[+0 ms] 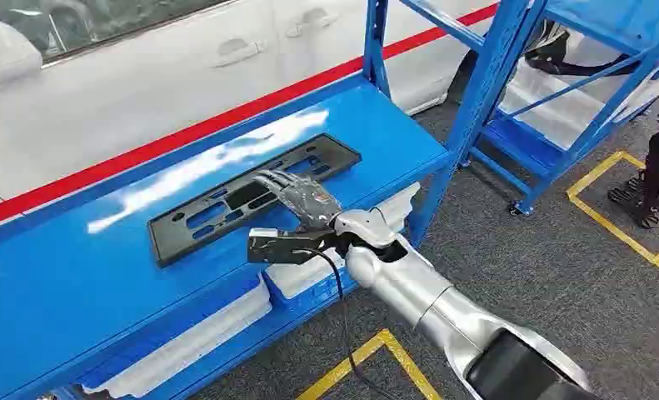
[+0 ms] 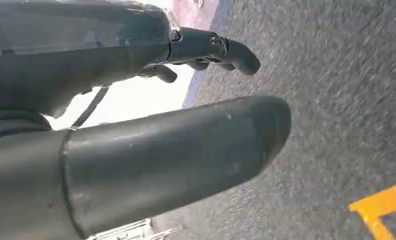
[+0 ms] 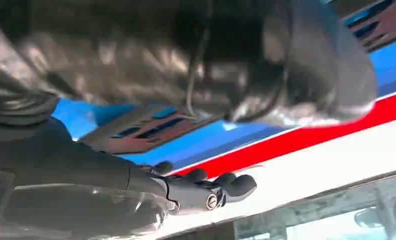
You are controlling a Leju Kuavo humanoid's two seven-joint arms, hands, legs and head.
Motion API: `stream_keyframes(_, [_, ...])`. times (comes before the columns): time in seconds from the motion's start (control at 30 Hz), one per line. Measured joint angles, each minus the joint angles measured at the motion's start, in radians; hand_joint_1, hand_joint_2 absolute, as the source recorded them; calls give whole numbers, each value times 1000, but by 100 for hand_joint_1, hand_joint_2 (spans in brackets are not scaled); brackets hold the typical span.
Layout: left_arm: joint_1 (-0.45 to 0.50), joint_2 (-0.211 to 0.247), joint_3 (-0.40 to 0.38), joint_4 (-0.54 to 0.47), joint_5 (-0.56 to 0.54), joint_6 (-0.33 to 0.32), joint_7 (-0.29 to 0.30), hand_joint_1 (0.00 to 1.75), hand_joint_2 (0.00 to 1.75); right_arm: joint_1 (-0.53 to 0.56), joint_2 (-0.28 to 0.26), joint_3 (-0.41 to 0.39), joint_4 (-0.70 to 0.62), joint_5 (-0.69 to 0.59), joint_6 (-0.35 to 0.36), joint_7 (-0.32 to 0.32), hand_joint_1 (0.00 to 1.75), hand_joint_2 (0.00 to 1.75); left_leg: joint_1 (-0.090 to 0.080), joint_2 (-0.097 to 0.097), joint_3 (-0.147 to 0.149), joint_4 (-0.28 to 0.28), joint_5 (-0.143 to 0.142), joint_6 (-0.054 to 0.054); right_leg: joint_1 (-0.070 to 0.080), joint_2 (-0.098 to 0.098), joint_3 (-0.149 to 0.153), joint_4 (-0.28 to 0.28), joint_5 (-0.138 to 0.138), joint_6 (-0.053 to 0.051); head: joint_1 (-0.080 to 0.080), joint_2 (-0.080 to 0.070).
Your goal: Take the parts from the cabinet and place them on the table.
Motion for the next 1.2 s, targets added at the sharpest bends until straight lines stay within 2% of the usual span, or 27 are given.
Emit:
stream_keyframes(0.03, [1, 0, 0, 0, 0, 0, 0, 0, 0, 0, 0, 0, -2, 0, 0, 0, 0, 0, 3, 2, -3, 9, -11, -6, -5, -1, 3, -5, 3, -9, 0, 0])
stream_keyframes(0.07, [1, 0, 1, 0, 0, 0, 0, 0, 0, 0, -1, 0, -4, 0, 0, 0, 0, 0, 3, 5, -14, 40, -34, -5, -3, -2, 5, -5, 2, -15, 0, 0])
stream_keyframes(0.1, [0, -2, 1, 0, 0, -1, 0, 0, 0, -1, -1, 0, -6, 0, 0, 0, 0, 0, 3, 5, -43, 103, -70, -4, -1, -2, 5, -5, 1, -20, 0, 0])
stream_keyframes(0.17, [0, -3, 5, 0, 3, -1, 0, 0, 0, 3, -4, 0, -6, 0, -1, 0, 0, 0, 1, 5, -127, 275, -142, -5, 9, -6, 5, -5, -2, -26, 0, 0])
stream_keyframes(0.2, [1, -2, 8, 0, 3, -1, 0, 0, 0, 7, -6, 0, -6, 0, -1, 0, 0, 0, 1, 5, -152, 323, -149, -3, 13, -7, 5, -4, -3, -29, 0, 0])
stream_keyframes(0.23, [3, -2, 10, 0, 3, -1, 0, 0, 0, 9, -7, 0, -6, 0, -1, 0, 0, 0, -1, 5, -153, 317, -132, 1, 17, -7, 7, -4, -4, -30, 0, 0])
stream_keyframes(0.27, [3, -2, 13, 0, 6, -1, 0, 0, 0, 9, -7, 0, -6, 1, -2, 0, 0, 0, -4, 5, -132, 269, -96, 7, 19, -7, 10, -3, -6, -33, 0, 0])
stream_keyframes(0.33, [2, -2, 18, 0, 6, -1, 0, 0, 0, 7, -7, 0, -6, 1, -3, 0, 0, 0, -10, 5, -46, 87, 3, 24, 23, -6, 21, -3, -11, -33, 0, 0])
stream_keyframes(0.37, [2, -2, 18, 0, 7, -1, 0, 0, 0, 7, -8, 0, -6, 1, -4, 0, 0, 0, -15, 7, -20, 38, -1, 35, 24, -7, 22, -4, -14, -31, 0, 0])
stream_keyframes(0.4, [-1, -2, 20, 0, 7, -1, 0, 0, 0, 6, -8, 0, -6, 1, -5, 0, 0, 0, -21, 8, -12, 21, -1, 37, 29, -6, 18, -1, -14, -26, 0, 0])
stream_keyframes(0.5, [0, -2, 23, 0, 7, -1, -1, 0, 0, 7, -8, 0, -6, 2, -5, -1, 0, 0, -25, 5, -17, 17, -1, 40, 23, -11, 18, -10, -9, -11, 0, 0])
stream_keyframes(0.53, [0, -3, 23, 0, 7, -1, -1, 0, 0, 5, -8, 0, -6, 2, -5, -1, 0, 0, -14, 6, -8, -1, 7, 48, 28, -11, 18, -7, -15, -3, 0, 0])
stream_keyframes(0.57, [0, -3, 24, 0, 7, -1, -2, 0, 0, 3, -10, 0, -6, 2, -5, -2, 0, 0, -15, 7, -2, -10, 11, 51, 24, -12, 12, 13, -30, 2, 0, 0])
stream_keyframes(0.6, [0, -3, 24, 0, 7, -1, -2, 0, 0, 1, -11, 0, -6, 2, -5, -2, 0, 0, -15, 8, -2, -10, 12, 57, 23, -11, -13, 64, -62, 4, 0, 0])
stream_keyframes(0.67, [-2, -3, 24, 0, 7, -1, -3, 0, 0, 6, -14, 0, -6, 2, -5, -2, 0, 0, -16, 7, -3, -9, 11, 58, 20, -11, -92, 221, -132, 10, 0, 0])
stream_keyframes(0.7, [-2, -3, 24, 0, 6, -1, -3, 0, 0, 10, -16, 0, -5, 2, -5, -2, 0, 0, -16, 6, -3, -9, 10, 59, 19, -11, -126, 281, -146, 13, 0, 0])
stream_keyframes(0.73, [-2, -3, 24, 0, 6, -1, -3, 0, 0, 12, -18, 0, -5, 2, -4, -2, 0, 0, -16, 5, -3, -8, 10, 59, 17, -12, -138, 293, -136, 15, 0, 0])
stream_keyframes(0.77, [0, -3, 24, 0, 6, -1, -3, 0, 0, 12, -18, 0, -5, 2, -4, -2, 0, 0, -16, 4, -2, -6, 8, 56, 15, -12, -125, 255, -100, 16, 0, 0])
stream_keyframes(0.8, [-1, -3, 24, 0, 6, -2, -3, 0, 0, 11, -19, 0, -5, 2, -4, -2, 0, 0, -16, 2, -1, -4, 6, 54, 13, -12, -91, 185, -56, 15, 0, 0])
stream_keyframes(0.83, [-1, -3, 24, 0, 6, -2, -3, 0, 0, 9, -19, 0, -5, 2, -5, -2, 0, 0, -16, 1, 1, -1, 3, 51, 12, -12, -44, 88, -8, 12, 0, 0])
stream_keyframes(0.87, [-1, -4, 24, 0, 6, -2, -3, 0, 0, 9, -19, 0, -5, 2, -5, -2, 0, 0, -16, 0, 2, 2, -1, 46, 12, -10, -6, 5, 15, 8, 0, 0])
stream_keyframes(0.9, [-1, -5, 25, 0, 6, -2, -3, 0, 0, 8, -19, 0, -5, 2, -4, -2, 0, 0, -23, 0, -4, 7, -4, 41, 18, -9, 1, -7, 5, 3, 0, 0])
stream_keyframes(1.0, [0, -5, 25, 0, 6, -2, -3, 0, 0, 8, -21, 0, -6, 2, -4, -2, 0, 0, -18, -1, -1, 2, -2, 26, 24, -8, -1, -8, 6, -11, 0, 0])
stream_keyframes(1.07, [-1, -5, 25, 0, 6, -2, -3, 0, 0, 6, -21, 0, -6, 2, -5, -2, 0, 0, -16, 1, -4, 17, -17, 15, 14, -12, 8, -23, 15, -26, 0, 0])
stream_keyframes(1.1, [-1, -5, 25, 0, 6, -2, -3, 0, 0, 4, -21, 0, -6, 2, -5, -2, 0, 0, -17, 2, -21, 58, -48, 11, 13, -13, 11, -27, 15, -32, 0, 0])
stream_keyframes(1.17, [-2, -5, 25, 0, 6, -2, -3, 0, 0, 4, -21, 0, -6, 2, -4, -3, 0, 0, -14, 3, -92, 211, -123, 3, 15, -17, 11, -26, 13, -35, 0, 0])
stream_keyframes(1.2, [-1, -6, 25, 0, 6, -2, -3, 0, 0, 6, -21, 0, -5, 2, -3, -3, 0, 0, -14, 3, -127, 282, -148, 1, 16, -20, 10, -25, 12, -36, 0, 0])
